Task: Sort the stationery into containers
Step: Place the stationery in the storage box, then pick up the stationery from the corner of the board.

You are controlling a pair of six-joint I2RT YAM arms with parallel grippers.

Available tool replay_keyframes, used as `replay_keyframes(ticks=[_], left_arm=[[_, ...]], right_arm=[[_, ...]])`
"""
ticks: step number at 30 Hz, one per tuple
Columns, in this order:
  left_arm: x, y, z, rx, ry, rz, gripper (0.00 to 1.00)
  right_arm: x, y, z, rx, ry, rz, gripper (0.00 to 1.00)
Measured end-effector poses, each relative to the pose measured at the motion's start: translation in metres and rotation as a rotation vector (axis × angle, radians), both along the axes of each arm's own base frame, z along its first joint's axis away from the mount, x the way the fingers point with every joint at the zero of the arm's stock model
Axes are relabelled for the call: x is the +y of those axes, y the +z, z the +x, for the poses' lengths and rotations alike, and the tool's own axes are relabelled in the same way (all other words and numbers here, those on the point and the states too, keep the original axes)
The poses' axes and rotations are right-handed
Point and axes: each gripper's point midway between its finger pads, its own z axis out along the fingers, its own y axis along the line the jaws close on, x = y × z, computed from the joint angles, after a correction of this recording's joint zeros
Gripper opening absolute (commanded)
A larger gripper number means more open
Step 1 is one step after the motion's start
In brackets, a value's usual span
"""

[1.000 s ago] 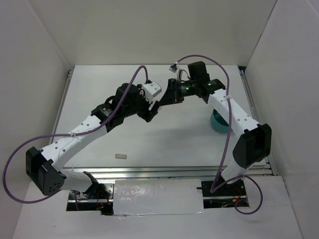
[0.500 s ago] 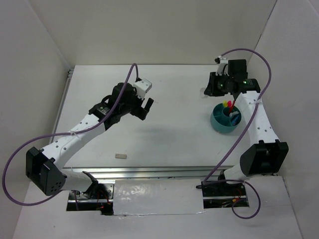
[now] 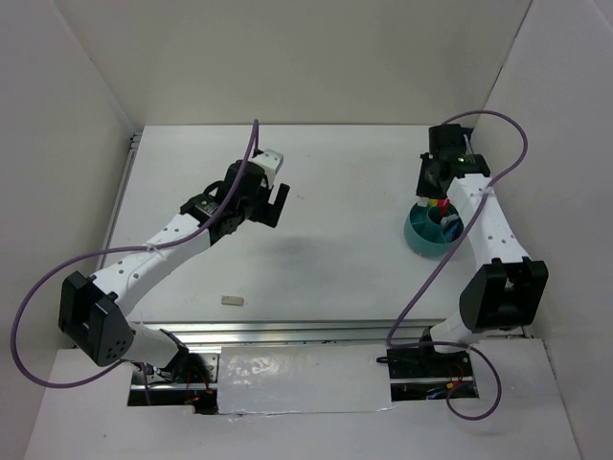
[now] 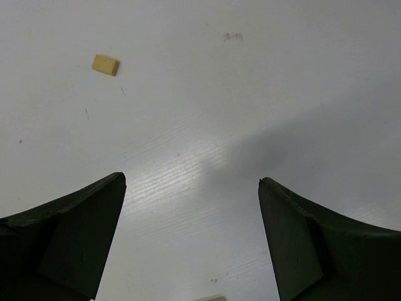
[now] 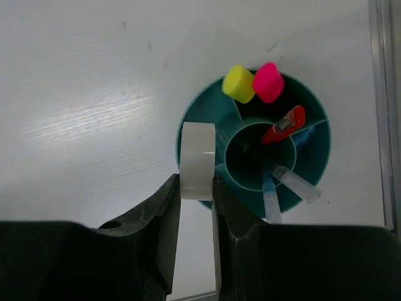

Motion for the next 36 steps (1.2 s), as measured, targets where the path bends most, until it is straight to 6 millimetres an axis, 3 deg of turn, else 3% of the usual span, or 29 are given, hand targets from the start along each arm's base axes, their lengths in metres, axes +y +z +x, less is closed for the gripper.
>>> replay_keyframes(ticks=[8, 17, 24, 27, 31, 36], left_arm=[[0.003, -0.001, 0.000, 0.004, 0.026, -0.003, 0.99], [0.003, -0.002, 0.000, 0.007, 0.031, -0.004, 0.99], [0.003, -0.004, 0.001, 0.011, 0.032, -0.001, 0.99], [0.003, -0.005, 0.001, 0.013, 0.033, 0.000, 0.99], [0.006, -0.005, 0.002, 0.021, 0.038, -0.004, 0.99], [0.016, -0.005, 0.007, 0.052, 0.026, -0.037, 0.97]], right_arm=[[-0.007, -0.031, 0.001, 0.090, -0.108, -0.042, 0.00], [-0.006, -0.047, 0.002, 0.130, -0.139, -0.023, 0.17], [-0.007, -0.051, 0.002, 0.144, -0.143, -0.020, 0.37], [-0.007, -0.051, 0.002, 0.146, -0.145, -0.017, 0.39], [-0.006, -0.048, 0.004, 0.141, -0.140, -0.008, 0.49], [0.005, -0.038, 0.009, 0.126, -0.078, 0.029, 0.48]])
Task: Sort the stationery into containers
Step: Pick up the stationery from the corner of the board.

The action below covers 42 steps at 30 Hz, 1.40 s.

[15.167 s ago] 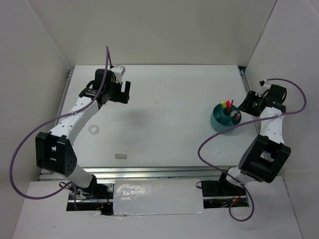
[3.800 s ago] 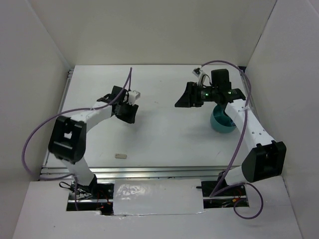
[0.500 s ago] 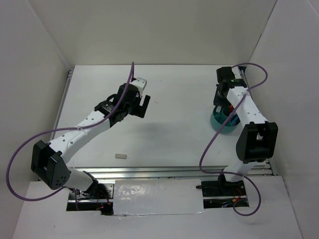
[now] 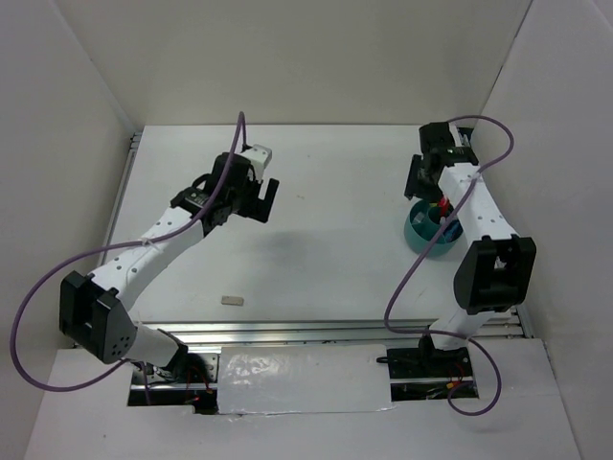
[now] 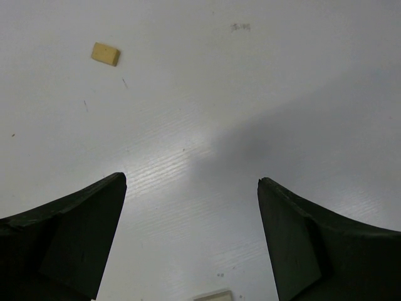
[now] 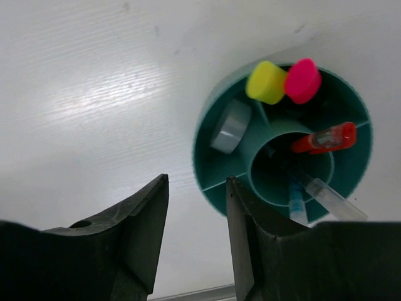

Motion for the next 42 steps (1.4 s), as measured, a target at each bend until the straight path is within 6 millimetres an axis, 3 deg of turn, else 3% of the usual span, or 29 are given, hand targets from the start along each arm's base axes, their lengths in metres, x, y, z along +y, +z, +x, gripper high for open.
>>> replay_keyframes(ticks=[4, 7, 11, 13, 18, 24, 27, 34, 42], left_arm=[[0.017, -0.006, -0.002, 0.033, -0.101, -0.020, 0.93], [0.048, -0.023, -0.031, 0.060, -0.235, 0.029, 0.91], [0.065, -0.045, -0.074, 0.098, -0.424, 0.129, 0.90], [0.073, -0.063, -0.100, 0.126, -0.522, 0.187, 0.91], [0.094, -0.110, -0.155, 0.191, -0.717, 0.310, 0.91], [0.101, -0.161, -0.191, 0.236, -0.927, 0.369, 0.88], [0.095, -0.171, -0.195, 0.231, -1.004, 0.354, 0.86], [0.082, -0.185, -0.184, 0.215, -1.090, 0.311, 0.77], [0.080, -0.191, -0.174, 0.221, -1.087, 0.292, 0.48]], right_arm=[[0.024, 0.016, -0.004, -0.029, 0.140, 0.066, 0.49], [0.044, 0.044, -0.013, -0.100, 0.286, 0.082, 0.51], [0.059, 0.086, -0.034, -0.243, 0.450, 0.068, 0.52], [0.062, 0.097, -0.047, -0.283, 0.500, 0.065, 0.52], [0.070, 0.092, -0.061, -0.281, 0.572, 0.088, 0.53], [0.080, 0.077, -0.062, -0.225, 0.615, 0.141, 0.54], [0.081, 0.076, -0.065, -0.219, 0.627, 0.154, 0.58], [0.083, 0.076, -0.067, -0.217, 0.642, 0.184, 0.67], [0.089, 0.079, -0.070, -0.221, 0.664, 0.224, 0.65]])
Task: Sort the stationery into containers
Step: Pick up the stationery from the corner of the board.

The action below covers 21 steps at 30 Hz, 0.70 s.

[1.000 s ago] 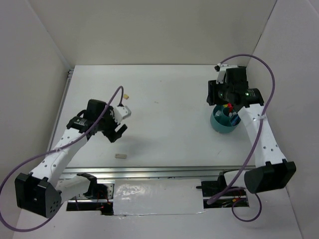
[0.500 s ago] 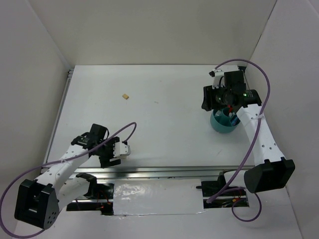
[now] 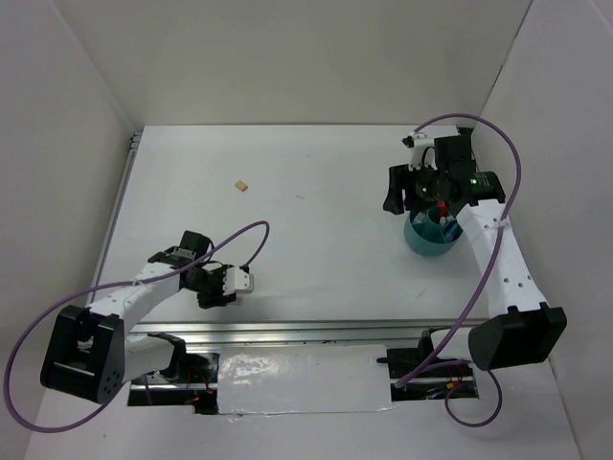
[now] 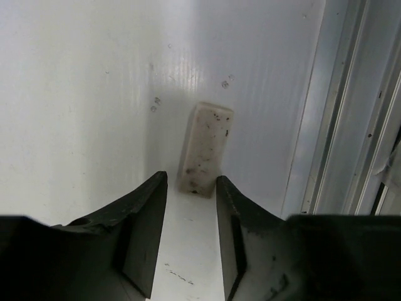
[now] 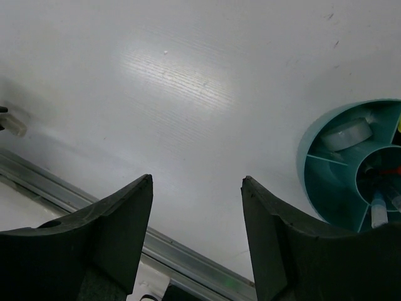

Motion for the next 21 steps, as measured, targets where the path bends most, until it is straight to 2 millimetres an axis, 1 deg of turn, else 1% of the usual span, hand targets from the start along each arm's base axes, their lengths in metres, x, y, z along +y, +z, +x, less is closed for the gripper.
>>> replay_keyframes(ticks=[2, 3, 5, 6, 7, 9, 11, 13, 14, 15, 16, 18, 19, 20, 21], left_arm=[[-0.001, 0.000, 0.002, -0.008, 0.002, -0.003, 0.43], [-0.001, 0.001, 0.003, -0.011, 0.002, -0.004, 0.38], [-0.001, 0.001, 0.003, -0.012, 0.003, -0.004, 0.29], [-0.001, 0.001, 0.003, -0.011, 0.003, -0.004, 0.18], [-0.002, 0.003, 0.004, -0.013, 0.002, -0.005, 0.12], [-0.004, 0.006, 0.007, -0.020, 0.006, -0.011, 0.06], [-0.010, 0.016, 0.014, -0.029, 0.034, -0.033, 0.04], [-0.019, 0.033, 0.026, -0.066, 0.067, -0.072, 0.02], [-0.025, 0.046, 0.033, -0.088, 0.092, -0.104, 0.01], [-0.034, 0.063, 0.042, -0.123, 0.115, -0.146, 0.00], [-0.041, 0.076, 0.049, -0.140, 0.154, -0.184, 0.00], [-0.062, 0.116, 0.067, -0.210, 0.201, -0.281, 0.00], [-0.070, 0.131, 0.072, -0.229, 0.221, -0.321, 0.00], [-0.079, 0.148, 0.077, -0.246, 0.241, -0.365, 0.00], [-0.088, 0.163, 0.081, -0.260, 0.260, -0.403, 0.00]], right_arm=[[0.001, 0.002, 0.000, -0.001, 0.006, 0.010, 0.65], [0.002, 0.003, 0.000, -0.002, 0.011, 0.015, 0.65], [0.005, 0.004, -0.001, -0.003, 0.022, 0.028, 0.64], [0.007, 0.005, -0.001, -0.002, 0.029, 0.037, 0.64], [0.010, 0.006, -0.002, 0.001, 0.037, 0.051, 0.64], [0.015, 0.008, -0.004, 0.007, 0.054, 0.086, 0.64], [0.021, 0.011, -0.006, 0.020, 0.066, 0.137, 0.65], [0.029, 0.014, -0.009, 0.046, 0.079, 0.202, 0.66], [0.035, 0.017, -0.011, 0.064, 0.091, 0.243, 0.67], [0.040, 0.018, -0.011, 0.085, 0.099, 0.281, 0.68], [0.046, 0.019, -0.011, 0.103, 0.111, 0.314, 0.71], [0.057, 0.020, -0.012, 0.150, 0.134, 0.389, 0.73], [0.062, 0.020, -0.013, 0.172, 0.145, 0.418, 0.74], [0.067, 0.020, -0.014, 0.193, 0.154, 0.442, 0.77], [0.072, 0.020, -0.015, 0.216, 0.166, 0.471, 0.83]])
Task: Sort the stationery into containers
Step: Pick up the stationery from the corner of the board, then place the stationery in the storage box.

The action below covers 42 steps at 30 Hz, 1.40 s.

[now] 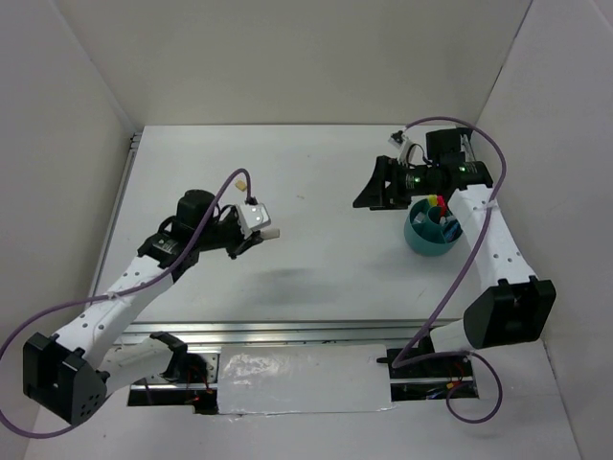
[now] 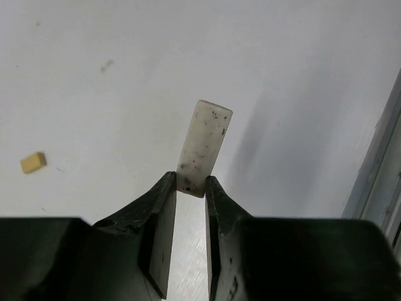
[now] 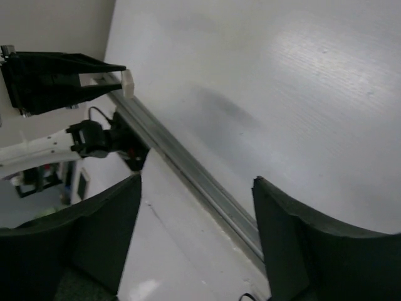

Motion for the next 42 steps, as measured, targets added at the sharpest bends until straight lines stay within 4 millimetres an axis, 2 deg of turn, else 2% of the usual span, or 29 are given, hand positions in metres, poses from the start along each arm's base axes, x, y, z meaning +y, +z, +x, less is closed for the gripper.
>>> replay_keyframes(ticks=[2, 3, 6, 8, 14, 20, 28, 35, 38, 42], left_arm=[[-0.017, 0.024, 0.002, -0.018, 0.015, -0.063, 0.00], [-0.024, 0.032, 0.002, -0.017, 0.023, -0.089, 0.00], [-0.039, 0.050, 0.001, 0.013, 0.050, -0.159, 0.00], [-0.044, 0.059, 0.007, 0.041, 0.089, -0.194, 0.00], [-0.063, 0.071, 0.016, 0.099, 0.124, -0.241, 0.00], [-0.079, 0.079, 0.015, 0.116, 0.103, -0.254, 0.00], [-0.095, 0.081, 0.009, 0.124, 0.060, -0.248, 0.00], [-0.101, 0.076, 0.010, 0.135, 0.050, -0.237, 0.00], [-0.106, 0.072, 0.009, 0.144, 0.040, -0.229, 0.00], [-0.110, 0.070, 0.010, 0.151, 0.033, -0.224, 0.00]], right_arm=[[0.011, 0.003, -0.004, 0.018, 0.030, 0.034, 0.90], [0.016, 0.006, -0.007, 0.024, 0.047, 0.054, 1.00], [0.030, 0.017, -0.014, 0.028, 0.098, 0.108, 1.00], [0.036, 0.020, -0.018, 0.031, 0.123, 0.129, 0.97], [0.059, 0.020, -0.034, 0.036, 0.211, 0.136, 0.81], [0.082, 0.013, -0.044, 0.050, 0.282, 0.121, 0.78], [0.089, -0.003, -0.029, 0.121, 0.265, 0.123, 0.78], [0.093, -0.001, -0.028, 0.118, 0.271, 0.132, 0.78], [0.098, 0.002, -0.026, 0.108, 0.285, 0.137, 0.76], [0.102, 0.002, -0.025, 0.104, 0.302, 0.143, 0.66]])
